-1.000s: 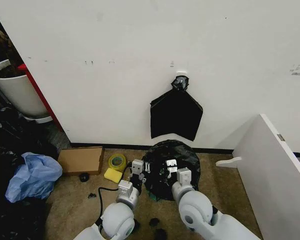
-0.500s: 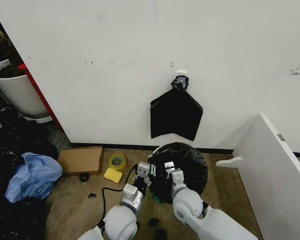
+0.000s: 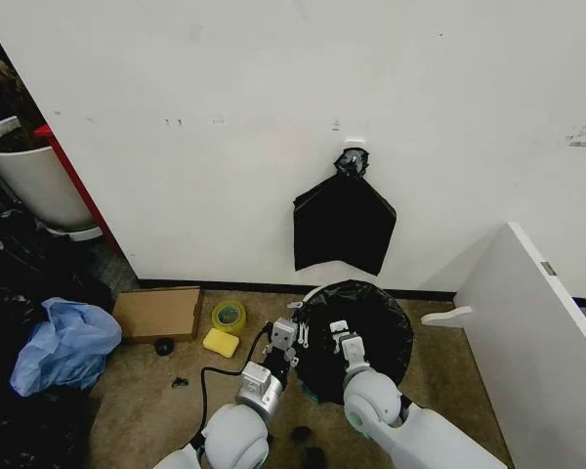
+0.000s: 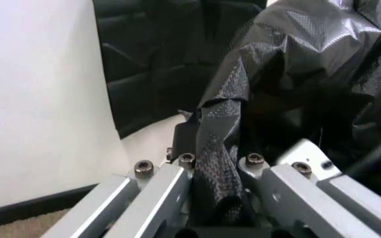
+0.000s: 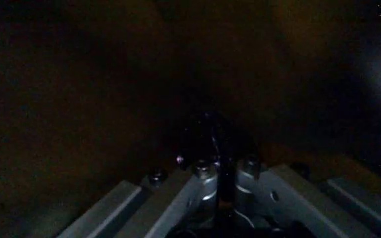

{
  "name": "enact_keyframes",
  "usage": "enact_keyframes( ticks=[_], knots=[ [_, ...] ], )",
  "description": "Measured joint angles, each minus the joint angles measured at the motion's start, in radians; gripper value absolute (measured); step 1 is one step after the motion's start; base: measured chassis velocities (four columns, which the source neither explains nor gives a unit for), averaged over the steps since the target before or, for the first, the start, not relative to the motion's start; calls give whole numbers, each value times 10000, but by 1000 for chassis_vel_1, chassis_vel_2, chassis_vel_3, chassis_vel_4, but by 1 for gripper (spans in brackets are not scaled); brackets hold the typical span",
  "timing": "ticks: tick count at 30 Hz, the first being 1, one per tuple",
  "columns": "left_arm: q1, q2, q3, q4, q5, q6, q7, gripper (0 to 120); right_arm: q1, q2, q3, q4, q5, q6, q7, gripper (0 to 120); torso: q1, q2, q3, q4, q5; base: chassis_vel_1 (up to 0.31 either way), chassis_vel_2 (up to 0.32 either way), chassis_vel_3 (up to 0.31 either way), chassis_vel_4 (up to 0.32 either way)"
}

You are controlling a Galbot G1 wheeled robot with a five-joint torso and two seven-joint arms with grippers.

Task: Place the garbage bag over the trash bin.

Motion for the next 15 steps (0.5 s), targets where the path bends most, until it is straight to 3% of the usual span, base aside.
enact_keyframes(
  ticks=[9, 15],
  knots=[
    [40, 46, 57, -18, 44, -40, 125, 3, 196, -188, 135, -521, 172, -143, 178, 0, 0, 0, 0, 3, 0, 0, 0, 0, 0],
    [-49, 1, 64, -24, -40, -43, 132, 3, -119, -308, -178, 72, 252, -284, 164, 0, 0, 0, 0, -1, -1, 0, 0, 0, 0]
  ],
)
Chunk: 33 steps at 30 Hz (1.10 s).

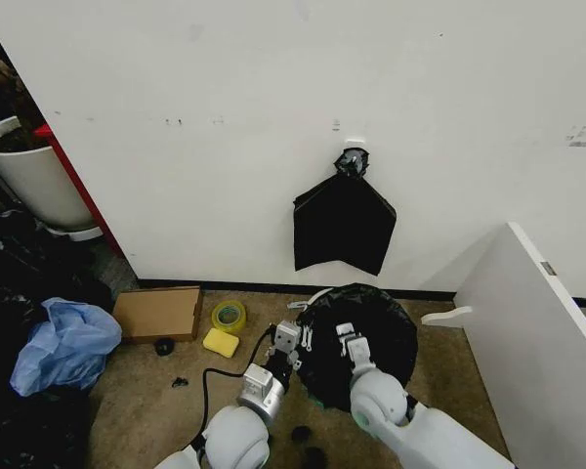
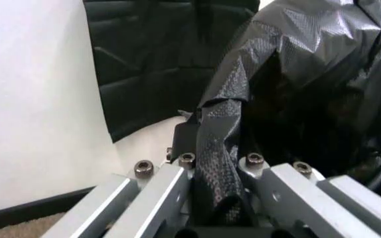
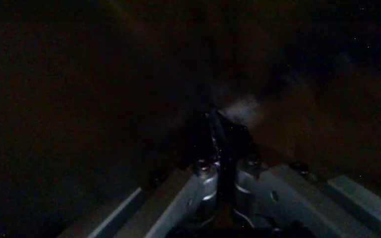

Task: Place the garbage bag over the trash bin.

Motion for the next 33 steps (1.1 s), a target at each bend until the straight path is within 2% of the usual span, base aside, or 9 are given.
enact_keyframes(
  ticks=[6, 13, 25, 28, 29, 33],
  knots=[
    [168, 83, 260, -104, 64, -5, 162, 3, 492, 256, -160, -206, -7, 159, -50, 0, 0, 0, 0, 4, 1, 0, 0, 0, 0],
    [127, 145, 360, -157, -49, -171, 170, 3, 416, 25, 3, -641, 72, 101, 72, 0, 0, 0, 1, 1, 1, 0, 0, 0, 0],
    [28, 99, 440, -178, -129, -202, 173, 3, 151, -47, -280, 132, 196, -203, 46, 0, 0, 0, 1, 2, 1, 0, 0, 0, 0],
    [83, 175, 465, -255, -158, -205, 236, 3, 319, 81, -322, -142, 12, 23, -55, 0, 0, 0, 1, 3, 2, 0, 0, 0, 0],
    [127, 268, 434, -308, -162, -324, 266, 3, 481, 76, -221, -754, -262, 201, 103, 0, 0, 0, 1, 4, 3, 0, 0, 0, 0],
    [-8, 299, 502, -301, -268, -390, 282, 3, 110, -373, -179, -171, -70, -211, 273, 0, 0, 0, 0, -1, -1, 0, 0, 0, 0]
  ],
)
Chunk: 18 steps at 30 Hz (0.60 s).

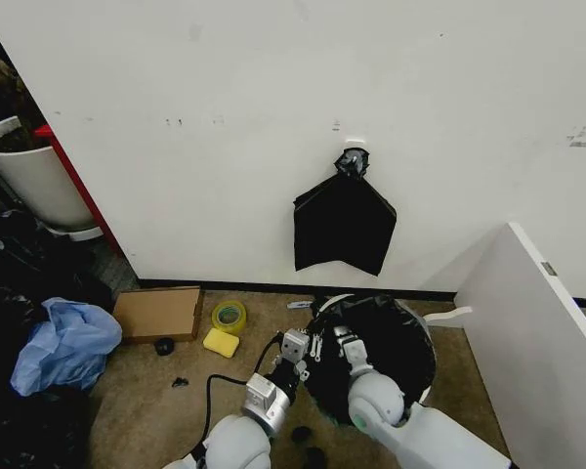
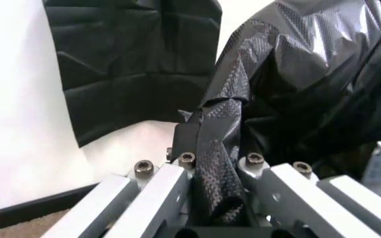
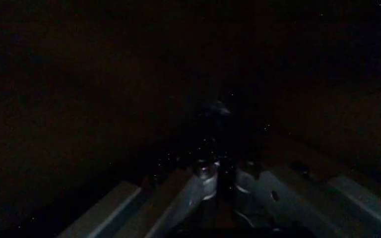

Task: Place the garbage bag over the trash bin.

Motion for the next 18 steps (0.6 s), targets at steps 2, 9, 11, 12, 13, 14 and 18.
enact_keyframes(
  ticks=[2, 9, 11, 12, 13, 14, 18],
  knots=[
    [-22, -18, 50, 21, -2, -1, 12, 3, -11, 23, -70, 206, 103, -110, 5, 0, 0, 0, 0, 2, 1, 0, 0, 0, 0],
    [8, -17, -12, 83, -4, 0, 48, 3, 161, 304, -46, 291, 128, 203, -198, 0, 0, 0, 0, 4, 3, 0, 0, 0, 0],
    [29, -16, -94, 122, -29, 5, 19, 3, 99, 282, 56, 445, 105, 287, -224, 0, 0, 0, 0, 4, 2, 0, 0, 0, 0],
    [41, -52, -232, 186, -195, 56, -105, 3, -98, 158, 212, 875, 77, 344, -367, 0, 0, 0, 0, 4, 2, 0, 0, 0, 0],
    [34, -114, -311, 217, -359, 135, -215, 3, -251, 65, 284, 1157, 31, 368, -463, 0, 1, 0, 1, 5, 2, 0, 0, 0, 0],
    [13, -195, -393, 252, -579, 238, -354, 3, -414, -35, 356, 1449, -31, 401, -574, 5, 0, 0, 0, 4, 2, 0, 0, 0, 0],
    [-84, -368, -647, 374, -1101, 501, -659, 3, -826, -274, 542, 2124, -189, 433, -819, 15, 0, -1, 0, 2, 1, 0, 0, 0, 0]
  ],
)
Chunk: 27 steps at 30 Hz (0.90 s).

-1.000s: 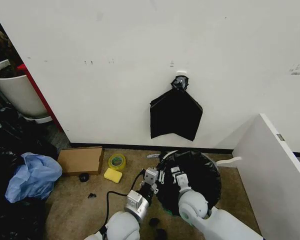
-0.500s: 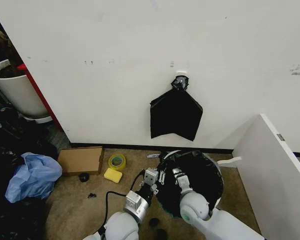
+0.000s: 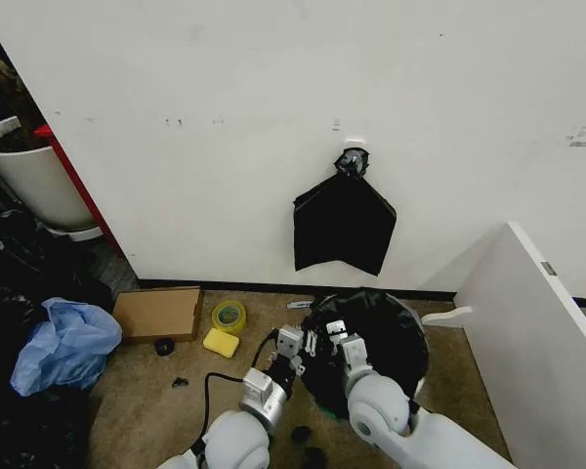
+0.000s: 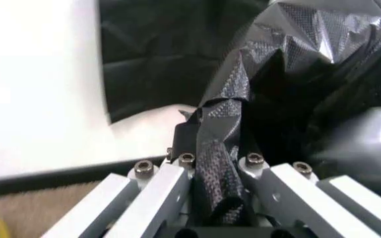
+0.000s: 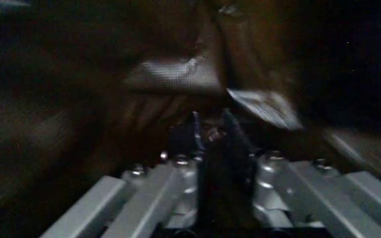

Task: Place the garbage bag over the trash bin.

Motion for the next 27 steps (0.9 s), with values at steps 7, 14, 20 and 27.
enact_keyframes(
  ticks=[7, 14, 20, 27],
  knots=[
    [-288, -305, -852, 259, -1479, 716, -702, 3, -1097, -435, 643, 1603, -450, 119, -433, 41, 0, 0, 0, -3, 0, 0, 0, 0, 0],
    [74, -523, -2126, 285, -3175, 1234, -1471, 3, -1525, -471, 1041, 2814, -693, 801, -1138, 66, 0, 0, 0, 2, 1, 0, 0, 0, 0],
    [151, -635, -2666, 308, -4770, 1671, -2161, 3, -3053, -221, 2216, 3594, -1438, 1628, -1835, 88, 0, 1, -1, 1, 2, 0, 0, 0, 0],
    [-220, -1248, -2427, 1233, -5676, 2573, -2718, 3, -4548, 386, 3698, 3888, -2130, 2306, -2050, 100, 0, 1, 0, 0, 0, 0, 0, 0, 0]
  ],
)
